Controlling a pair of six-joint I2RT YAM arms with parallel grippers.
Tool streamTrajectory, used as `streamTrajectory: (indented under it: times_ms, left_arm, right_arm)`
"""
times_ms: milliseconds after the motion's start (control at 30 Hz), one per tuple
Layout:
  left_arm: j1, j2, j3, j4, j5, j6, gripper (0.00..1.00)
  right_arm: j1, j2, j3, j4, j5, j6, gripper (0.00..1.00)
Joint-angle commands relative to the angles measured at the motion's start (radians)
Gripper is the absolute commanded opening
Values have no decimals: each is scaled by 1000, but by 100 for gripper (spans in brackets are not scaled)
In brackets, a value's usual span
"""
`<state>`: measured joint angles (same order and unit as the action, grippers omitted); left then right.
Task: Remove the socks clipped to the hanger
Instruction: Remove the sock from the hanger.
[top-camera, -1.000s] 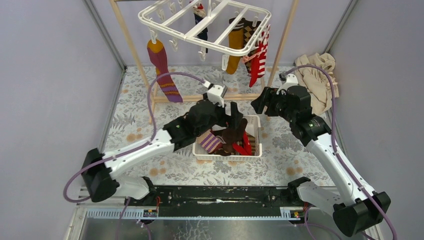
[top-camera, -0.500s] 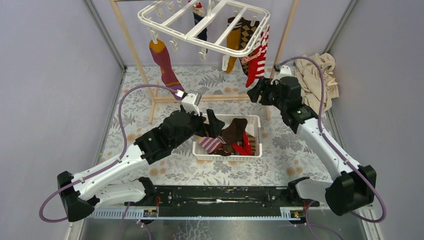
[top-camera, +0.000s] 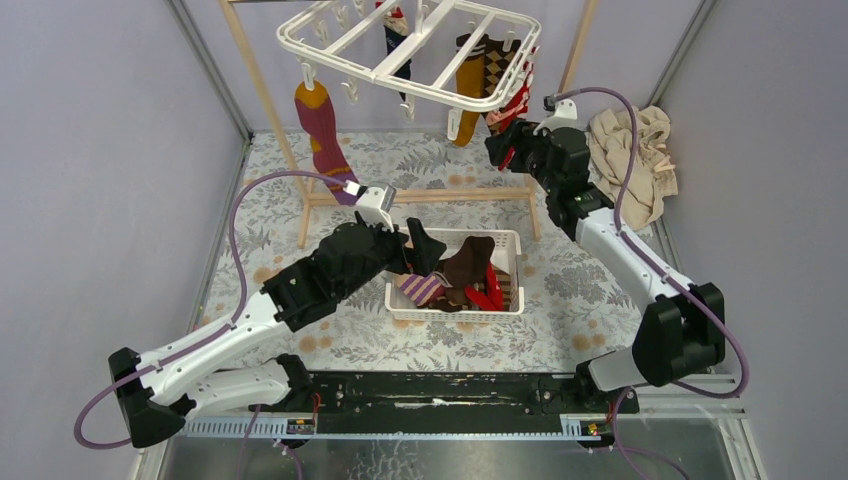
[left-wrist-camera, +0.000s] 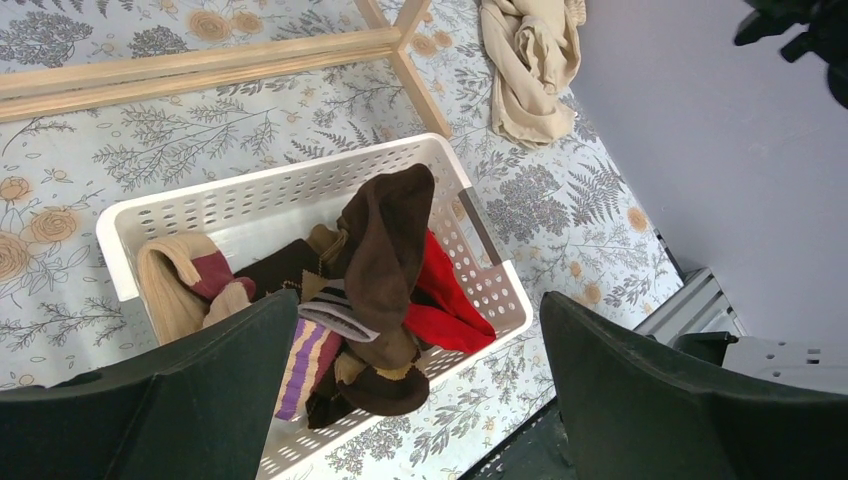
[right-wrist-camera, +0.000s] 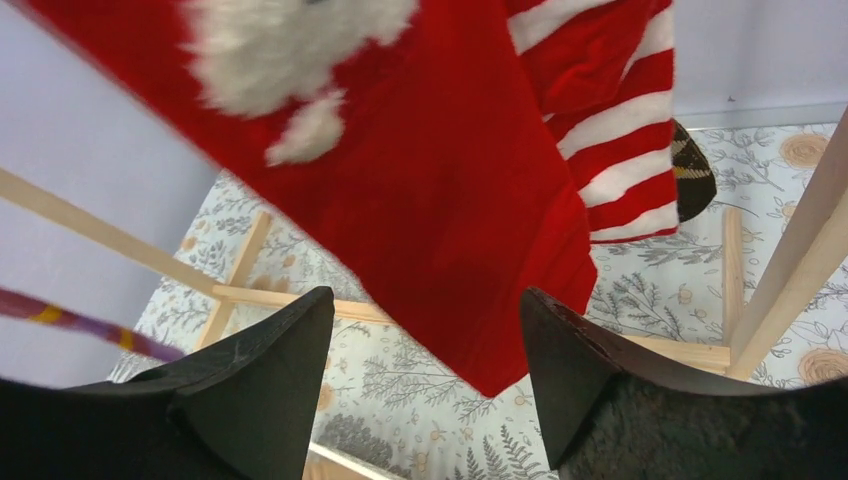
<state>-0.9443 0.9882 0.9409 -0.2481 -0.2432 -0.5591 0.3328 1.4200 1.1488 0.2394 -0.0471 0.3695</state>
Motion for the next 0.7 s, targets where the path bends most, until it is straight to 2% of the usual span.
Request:
streamTrajectory:
  times_ms: [0, 133, 167, 267, 467, 667]
  left_arm:
    - [2, -24, -5, 2, -8, -4, 99]
    - [2, -24, -1, 1, -4, -1, 99]
    - [2, -24, 1, 2, -1, 1, 99]
    - [2, -19, 8, 0, 6, 2, 98]
    - [2, -14, 10, -1, 9, 2, 99]
    - [2, -7, 19, 6, 20, 4, 98]
  right_arm:
    - [-5, 42, 56, 78, 80, -9, 76]
    - [-5, 73, 47, 87, 131, 0, 71]
    - [-5, 74, 38, 100, 143, -1, 66]
    - [-5, 59, 0, 159, 172, -9, 43]
    - [-5, -44, -75, 230, 171, -48, 19]
    - [-14, -137, -88, 157, 55, -49, 13]
